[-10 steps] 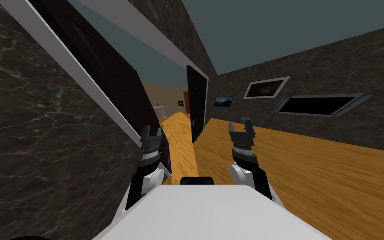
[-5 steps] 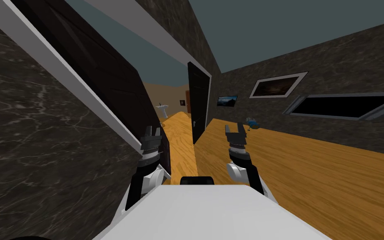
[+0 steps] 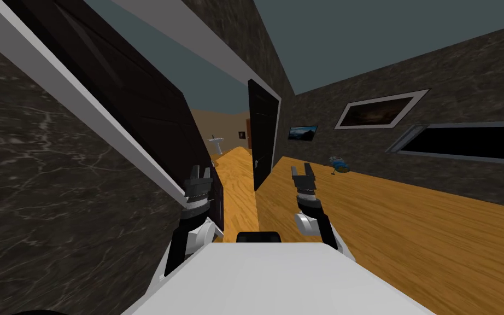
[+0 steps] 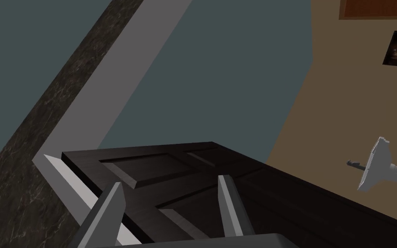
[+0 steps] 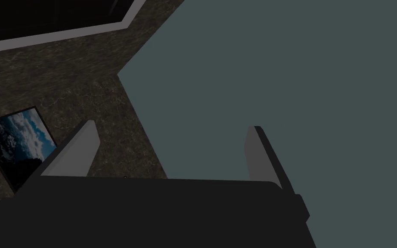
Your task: Push the door open
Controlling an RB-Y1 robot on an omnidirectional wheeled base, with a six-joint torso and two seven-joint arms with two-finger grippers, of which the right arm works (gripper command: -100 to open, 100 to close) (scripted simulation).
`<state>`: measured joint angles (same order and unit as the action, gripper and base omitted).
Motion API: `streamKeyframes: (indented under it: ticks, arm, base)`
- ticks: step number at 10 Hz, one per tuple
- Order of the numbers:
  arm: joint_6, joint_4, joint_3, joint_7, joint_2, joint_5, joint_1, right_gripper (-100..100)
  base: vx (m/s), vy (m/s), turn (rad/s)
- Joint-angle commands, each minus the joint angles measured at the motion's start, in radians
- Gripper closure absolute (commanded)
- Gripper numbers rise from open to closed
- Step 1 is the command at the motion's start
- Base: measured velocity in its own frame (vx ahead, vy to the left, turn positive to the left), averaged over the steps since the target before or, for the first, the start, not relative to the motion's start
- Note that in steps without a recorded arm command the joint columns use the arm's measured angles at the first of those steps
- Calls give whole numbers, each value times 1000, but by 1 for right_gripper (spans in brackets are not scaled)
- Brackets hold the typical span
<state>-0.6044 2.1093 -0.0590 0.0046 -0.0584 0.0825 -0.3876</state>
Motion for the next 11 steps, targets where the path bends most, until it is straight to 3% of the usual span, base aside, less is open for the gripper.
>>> streamKeyframes:
  ticks: [1, 11]
  arm:
    - [-1, -37, -2, -1, -3, -3, 18, -100]
    - [-37, -301, -15, -13, -24, -25, 118, -100]
  base:
    - [87, -53, 99]
    - [86, -67, 109]
